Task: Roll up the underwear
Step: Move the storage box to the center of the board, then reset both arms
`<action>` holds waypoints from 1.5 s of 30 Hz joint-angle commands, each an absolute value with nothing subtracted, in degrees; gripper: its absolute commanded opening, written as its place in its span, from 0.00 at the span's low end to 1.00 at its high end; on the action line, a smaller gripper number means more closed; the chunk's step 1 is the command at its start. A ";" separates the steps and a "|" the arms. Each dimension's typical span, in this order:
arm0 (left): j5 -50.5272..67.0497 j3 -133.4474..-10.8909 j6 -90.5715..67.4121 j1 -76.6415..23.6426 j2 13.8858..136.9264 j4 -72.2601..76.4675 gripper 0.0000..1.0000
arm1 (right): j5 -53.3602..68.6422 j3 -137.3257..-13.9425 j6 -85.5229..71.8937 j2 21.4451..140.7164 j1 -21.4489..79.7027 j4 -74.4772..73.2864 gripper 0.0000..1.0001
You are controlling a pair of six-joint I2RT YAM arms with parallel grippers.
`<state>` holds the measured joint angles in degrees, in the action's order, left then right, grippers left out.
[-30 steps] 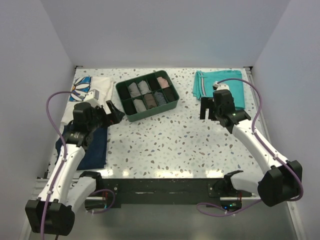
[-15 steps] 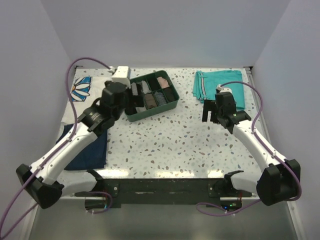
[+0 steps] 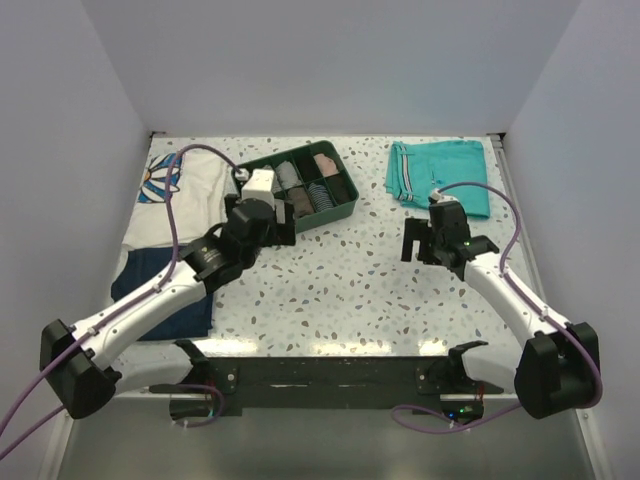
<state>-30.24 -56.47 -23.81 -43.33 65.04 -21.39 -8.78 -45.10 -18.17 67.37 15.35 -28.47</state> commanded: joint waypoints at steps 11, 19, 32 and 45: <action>-6.25 -48.69 -25.23 -37.63 82.79 -0.88 1.00 | -6.50 -43.42 -19.69 65.21 15.21 -26.54 0.99; -4.74 -47.28 -21.10 -27.61 88.14 9.49 1.00 | -9.22 -42.02 -19.34 66.09 15.21 -23.74 0.99; -1.94 -50.19 -14.77 -16.79 88.35 12.21 1.00 | -18.72 -40.52 -20.13 65.48 15.21 -18.55 0.99; -15.38 -32.79 -8.53 -11.78 69.17 22.67 1.00 | -25.31 -39.29 -19.77 68.02 15.21 -10.37 0.99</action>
<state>-10.63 -35.81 -12.14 -13.91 68.18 15.94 -22.81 -38.15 -19.09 66.85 15.35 -14.59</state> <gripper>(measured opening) 0.996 0.985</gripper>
